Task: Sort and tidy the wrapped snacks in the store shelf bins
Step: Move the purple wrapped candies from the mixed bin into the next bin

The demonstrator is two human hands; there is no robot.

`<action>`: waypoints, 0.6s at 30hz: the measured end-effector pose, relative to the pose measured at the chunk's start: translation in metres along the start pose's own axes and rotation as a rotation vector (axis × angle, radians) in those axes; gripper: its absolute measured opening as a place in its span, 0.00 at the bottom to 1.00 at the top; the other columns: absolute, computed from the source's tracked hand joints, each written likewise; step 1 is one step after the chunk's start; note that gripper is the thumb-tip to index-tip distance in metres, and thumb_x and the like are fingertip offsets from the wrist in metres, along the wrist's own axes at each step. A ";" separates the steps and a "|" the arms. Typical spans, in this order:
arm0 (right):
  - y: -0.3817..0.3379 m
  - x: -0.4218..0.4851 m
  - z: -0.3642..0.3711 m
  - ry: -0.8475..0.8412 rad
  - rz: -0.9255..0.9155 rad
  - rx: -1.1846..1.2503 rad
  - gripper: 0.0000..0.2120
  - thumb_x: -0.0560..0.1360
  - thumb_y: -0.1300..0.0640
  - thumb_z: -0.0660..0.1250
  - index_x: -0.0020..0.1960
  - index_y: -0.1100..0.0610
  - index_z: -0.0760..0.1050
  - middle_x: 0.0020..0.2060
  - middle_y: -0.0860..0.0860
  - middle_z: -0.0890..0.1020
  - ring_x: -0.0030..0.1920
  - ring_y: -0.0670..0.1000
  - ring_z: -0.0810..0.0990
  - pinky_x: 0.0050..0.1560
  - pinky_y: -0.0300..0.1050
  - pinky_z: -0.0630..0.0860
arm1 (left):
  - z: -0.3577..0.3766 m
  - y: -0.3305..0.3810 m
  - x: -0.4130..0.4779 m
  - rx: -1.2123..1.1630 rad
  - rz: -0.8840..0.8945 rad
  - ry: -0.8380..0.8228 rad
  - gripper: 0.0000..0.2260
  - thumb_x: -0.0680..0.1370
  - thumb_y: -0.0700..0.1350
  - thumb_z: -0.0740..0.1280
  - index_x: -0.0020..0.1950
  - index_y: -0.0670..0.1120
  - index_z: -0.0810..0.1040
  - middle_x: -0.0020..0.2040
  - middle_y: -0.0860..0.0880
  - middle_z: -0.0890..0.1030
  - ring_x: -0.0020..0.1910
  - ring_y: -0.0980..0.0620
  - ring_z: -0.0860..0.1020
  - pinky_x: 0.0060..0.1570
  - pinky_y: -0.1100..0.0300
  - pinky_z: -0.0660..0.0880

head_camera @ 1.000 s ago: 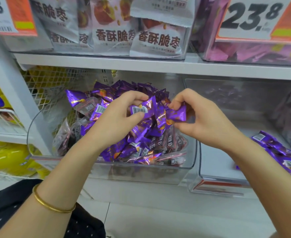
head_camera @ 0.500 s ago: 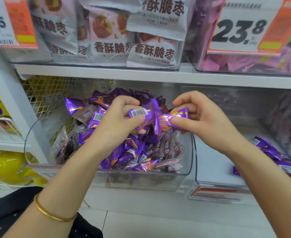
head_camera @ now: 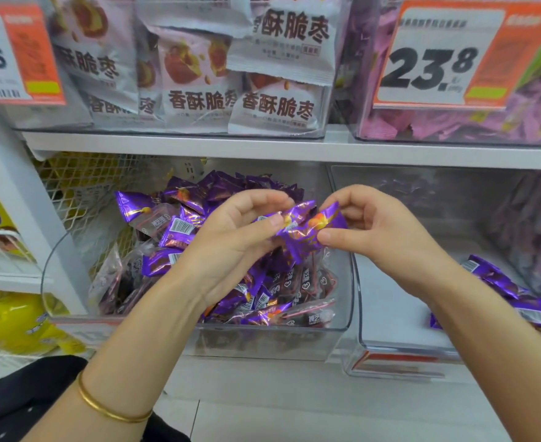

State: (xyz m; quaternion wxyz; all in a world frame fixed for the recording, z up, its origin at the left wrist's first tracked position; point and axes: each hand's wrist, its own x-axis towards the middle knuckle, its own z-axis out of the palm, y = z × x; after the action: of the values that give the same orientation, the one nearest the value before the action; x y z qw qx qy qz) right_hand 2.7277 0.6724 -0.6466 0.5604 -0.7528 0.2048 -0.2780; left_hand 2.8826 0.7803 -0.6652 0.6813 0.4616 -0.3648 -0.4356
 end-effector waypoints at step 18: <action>0.001 -0.004 -0.001 0.286 0.103 0.078 0.04 0.77 0.59 0.63 0.48 0.57 0.76 0.30 0.47 0.81 0.28 0.43 0.77 0.29 0.38 0.72 | 0.033 -0.014 0.001 0.306 0.126 0.072 0.19 0.69 0.35 0.73 0.56 0.49 0.74 0.47 0.47 0.80 0.42 0.53 0.80 0.48 0.59 0.78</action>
State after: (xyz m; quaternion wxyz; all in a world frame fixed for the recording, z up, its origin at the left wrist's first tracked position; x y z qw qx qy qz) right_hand 2.7234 0.6740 -0.6479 0.5679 -0.6717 0.3098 -0.3609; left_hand 2.8493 0.7664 -0.6683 0.6416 0.5516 -0.4305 -0.3142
